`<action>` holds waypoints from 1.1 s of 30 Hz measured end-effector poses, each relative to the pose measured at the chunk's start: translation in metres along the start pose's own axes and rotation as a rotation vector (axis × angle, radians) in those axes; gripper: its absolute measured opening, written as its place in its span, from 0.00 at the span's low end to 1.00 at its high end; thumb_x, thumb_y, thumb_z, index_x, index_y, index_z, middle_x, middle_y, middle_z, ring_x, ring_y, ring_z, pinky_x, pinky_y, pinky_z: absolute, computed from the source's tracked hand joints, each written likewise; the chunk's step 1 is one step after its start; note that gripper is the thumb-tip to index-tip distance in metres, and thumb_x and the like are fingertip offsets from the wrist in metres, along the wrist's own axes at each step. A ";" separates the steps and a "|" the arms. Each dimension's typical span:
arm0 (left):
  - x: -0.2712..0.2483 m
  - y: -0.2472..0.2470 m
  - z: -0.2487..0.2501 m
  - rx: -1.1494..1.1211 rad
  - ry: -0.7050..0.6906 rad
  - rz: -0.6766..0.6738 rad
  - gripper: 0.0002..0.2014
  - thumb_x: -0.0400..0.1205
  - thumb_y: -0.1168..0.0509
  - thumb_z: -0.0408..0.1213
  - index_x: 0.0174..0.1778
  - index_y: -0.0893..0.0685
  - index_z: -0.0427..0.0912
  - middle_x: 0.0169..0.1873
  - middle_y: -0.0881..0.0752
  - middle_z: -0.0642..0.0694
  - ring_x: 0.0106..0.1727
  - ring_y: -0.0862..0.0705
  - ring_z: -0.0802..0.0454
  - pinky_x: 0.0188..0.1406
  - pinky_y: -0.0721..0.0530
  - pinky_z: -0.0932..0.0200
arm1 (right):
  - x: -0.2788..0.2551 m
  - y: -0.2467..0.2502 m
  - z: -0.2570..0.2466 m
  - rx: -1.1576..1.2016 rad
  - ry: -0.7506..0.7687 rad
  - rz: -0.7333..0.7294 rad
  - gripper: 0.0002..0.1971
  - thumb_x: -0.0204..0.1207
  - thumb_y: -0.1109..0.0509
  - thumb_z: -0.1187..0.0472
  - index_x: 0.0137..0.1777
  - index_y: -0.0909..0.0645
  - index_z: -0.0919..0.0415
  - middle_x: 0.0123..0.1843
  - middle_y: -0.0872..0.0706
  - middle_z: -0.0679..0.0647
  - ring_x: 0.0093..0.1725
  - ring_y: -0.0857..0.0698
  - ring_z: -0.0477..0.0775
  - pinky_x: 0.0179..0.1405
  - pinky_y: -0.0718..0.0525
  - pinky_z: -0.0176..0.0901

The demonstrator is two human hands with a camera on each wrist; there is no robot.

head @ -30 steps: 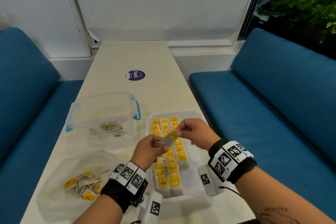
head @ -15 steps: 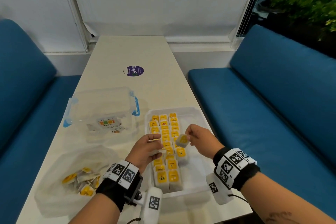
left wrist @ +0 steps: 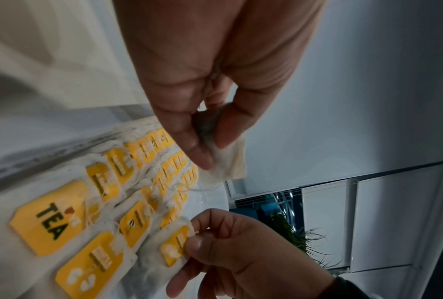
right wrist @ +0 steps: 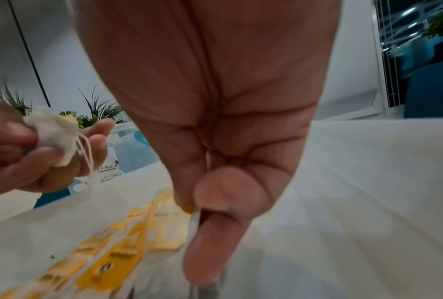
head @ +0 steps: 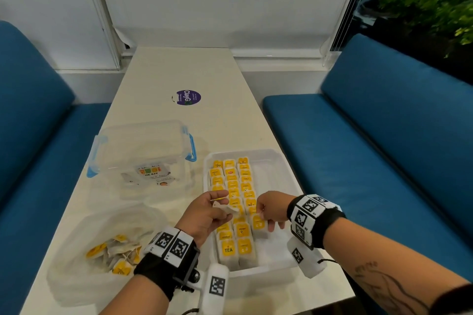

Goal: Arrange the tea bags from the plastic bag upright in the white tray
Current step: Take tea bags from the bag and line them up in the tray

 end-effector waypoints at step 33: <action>0.002 -0.022 -0.005 0.080 0.119 -0.021 0.07 0.80 0.37 0.26 0.53 0.20 0.35 0.28 0.17 0.43 0.21 0.20 0.57 0.15 0.24 0.69 | -0.081 0.046 -0.073 -0.122 0.646 0.671 0.08 0.73 0.29 0.63 0.49 0.12 0.59 0.49 0.15 0.55 0.48 0.15 0.58 0.42 0.19 0.47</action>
Point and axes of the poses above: each hand's wrist, its own x-axis towards the middle knuckle, its own y-axis out of the back of the hand, z = x × y, the point moved 10 cm from there along x, towards the middle knuckle
